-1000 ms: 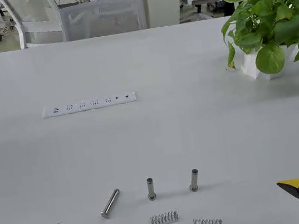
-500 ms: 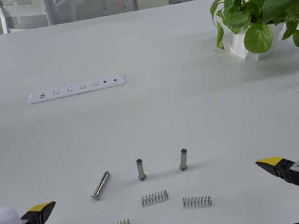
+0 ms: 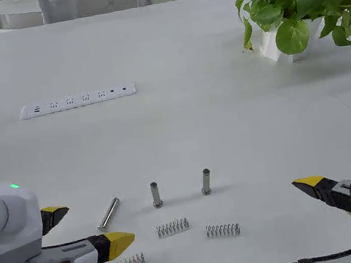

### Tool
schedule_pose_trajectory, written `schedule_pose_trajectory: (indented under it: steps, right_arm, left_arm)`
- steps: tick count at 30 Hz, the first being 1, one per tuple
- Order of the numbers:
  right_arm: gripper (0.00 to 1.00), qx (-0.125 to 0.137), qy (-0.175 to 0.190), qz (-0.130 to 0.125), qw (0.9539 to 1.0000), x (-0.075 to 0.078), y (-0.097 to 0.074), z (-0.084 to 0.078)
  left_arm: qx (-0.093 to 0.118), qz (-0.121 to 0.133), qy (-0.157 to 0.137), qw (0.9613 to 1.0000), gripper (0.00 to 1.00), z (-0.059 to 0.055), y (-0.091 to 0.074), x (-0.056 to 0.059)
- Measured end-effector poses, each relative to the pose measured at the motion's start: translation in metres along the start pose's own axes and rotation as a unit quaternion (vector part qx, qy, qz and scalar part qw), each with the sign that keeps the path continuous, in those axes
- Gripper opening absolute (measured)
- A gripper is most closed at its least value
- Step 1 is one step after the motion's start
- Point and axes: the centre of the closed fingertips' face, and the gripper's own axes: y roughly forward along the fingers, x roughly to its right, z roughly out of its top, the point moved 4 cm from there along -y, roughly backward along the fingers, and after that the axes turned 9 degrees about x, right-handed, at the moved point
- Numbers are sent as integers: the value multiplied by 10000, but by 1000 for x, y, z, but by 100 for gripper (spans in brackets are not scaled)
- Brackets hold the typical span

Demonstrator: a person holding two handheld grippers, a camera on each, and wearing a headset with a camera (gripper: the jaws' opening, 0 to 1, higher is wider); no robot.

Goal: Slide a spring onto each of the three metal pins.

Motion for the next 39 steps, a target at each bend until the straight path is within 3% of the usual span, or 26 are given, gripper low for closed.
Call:
schedule_pose_trajectory:
  steps: [5, 12, 15, 26, 39]
  right_arm:
    - [100, -22, 35, 12, 10000, -1, -1, -2]
    - [100, -70, 40, -8, 10000, 2, -6, -4]
    - [100, -62, 60, -38, 10000, 5, -8, -5]
    - [100, -81, 124, -61, 9999, 3, -11, -8]
    - [100, -53, 148, -114, 9998, 4, -14, -10]
  left_arm:
    - [-297, 59, 195, 9994, 67, 0, 12, -11]
    - [-708, 134, 95, 9974, 50, -1, 29, -27]
    - [-893, 157, 195, 9957, 44, -1, 35, -30]
    - [-1181, 74, 196, 9928, 24, 1, 53, -22]
    - [-1439, 153, 506, 9882, 19, 1, 58, -19]
